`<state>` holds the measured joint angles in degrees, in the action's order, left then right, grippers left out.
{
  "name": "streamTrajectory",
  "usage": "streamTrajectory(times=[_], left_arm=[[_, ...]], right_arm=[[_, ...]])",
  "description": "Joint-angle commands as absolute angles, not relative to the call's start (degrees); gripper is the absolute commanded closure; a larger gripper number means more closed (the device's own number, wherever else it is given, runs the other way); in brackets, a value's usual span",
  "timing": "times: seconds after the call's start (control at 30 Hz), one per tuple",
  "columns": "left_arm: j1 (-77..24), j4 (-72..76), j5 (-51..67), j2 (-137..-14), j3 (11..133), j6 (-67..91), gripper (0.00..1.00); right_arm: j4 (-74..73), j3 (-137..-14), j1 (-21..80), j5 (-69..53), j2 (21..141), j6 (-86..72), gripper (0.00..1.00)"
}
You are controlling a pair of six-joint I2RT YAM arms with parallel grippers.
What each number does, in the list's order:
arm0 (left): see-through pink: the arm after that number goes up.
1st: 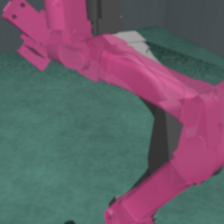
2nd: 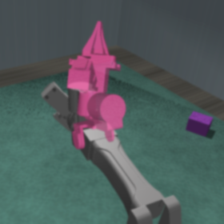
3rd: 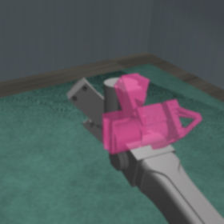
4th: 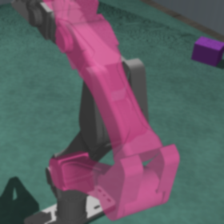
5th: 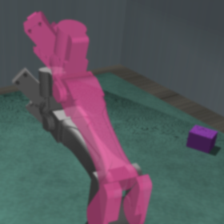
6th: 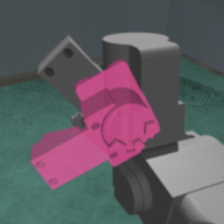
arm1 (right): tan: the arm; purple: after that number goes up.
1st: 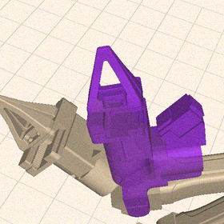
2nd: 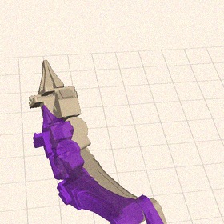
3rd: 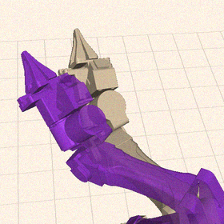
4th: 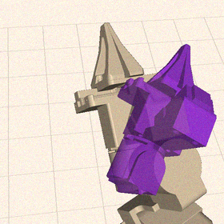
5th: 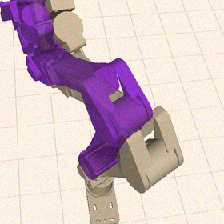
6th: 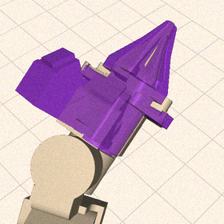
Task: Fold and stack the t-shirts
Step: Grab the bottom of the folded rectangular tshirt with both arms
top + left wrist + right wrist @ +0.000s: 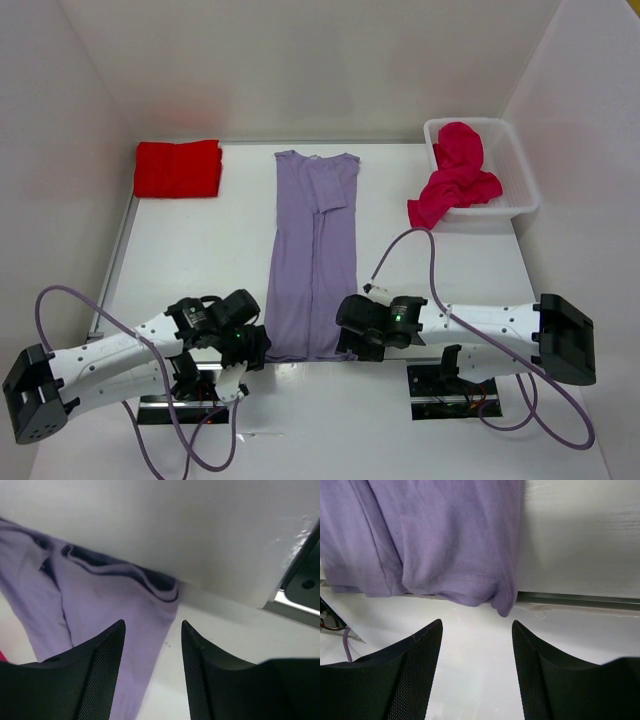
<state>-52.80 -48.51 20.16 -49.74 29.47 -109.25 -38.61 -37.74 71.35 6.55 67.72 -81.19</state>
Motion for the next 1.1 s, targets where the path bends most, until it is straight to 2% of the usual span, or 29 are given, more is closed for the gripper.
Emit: streamTrajectory(times=[0.0, 0.27, 0.33, 0.57, 0.6, 0.63, 0.67, 0.73, 1.0, 1.07], left_arm=[[-54.66, -47.55, 20.73, -49.31, 27.43, -112.94, 0.44], [-56.25, -46.32, 20.74, -64.58, 33.12, -110.66, 0.44], [-56.25, -45.79, 20.74, -65.3, 33.66, -110.65, 0.46], [-56.25, -46.4, 23.81, -70.39, 35.6, -108.28, 0.66], [-56.25, -46.41, 24.34, -70.4, 35.6, -108.28, 0.7], [-56.95, -46.41, 24.87, -70.4, 35.6, -107.76, 0.84], [-57.48, -46.41, 26.09, -70.4, 36.12, -106.27, 0.9], [-57.48, -44.13, 26.63, -70.92, 36.12, -103.29, 0.94], [-57.48, -39.81, 27.16, -69.26, 36.74, -91.33, 0.95], [-57.48, -39.11, 26.64, -68.73, 36.74, -90.01, 0.95]], right_arm=[[-37.18, -36.22, 70.32, 5.98, 67.94, -81.65, 0.37], [-37.71, -33.75, 69.17, 4.13, 63.99, -81.65, 0.37], [-38.31, -33.23, 68.55, 4.13, 63.11, -81.65, 0.37], [-39.46, -32.08, 66.88, 4.13, 58.01, -82.71, 0.37], [-39.46, -32.08, 66.88, 4.13, 57.31, -82.71, 0.37], [-39.46, -32.08, 66.88, 3.52, 57.3, -82.71, 0.35], [-40.07, -32.08, 66.88, 3.52, 58.0, -82.01, 0.35], [-40.69, -32.69, 66.88, 3.52, 60.37, -81.31, 0.35], [-39.81, -40.59, 60.74, 2.9, 77.85, -68.84, 0.34], [-37.45, -41.74, 60.21, 2.9, 81.29, -67.33, 0.39]])
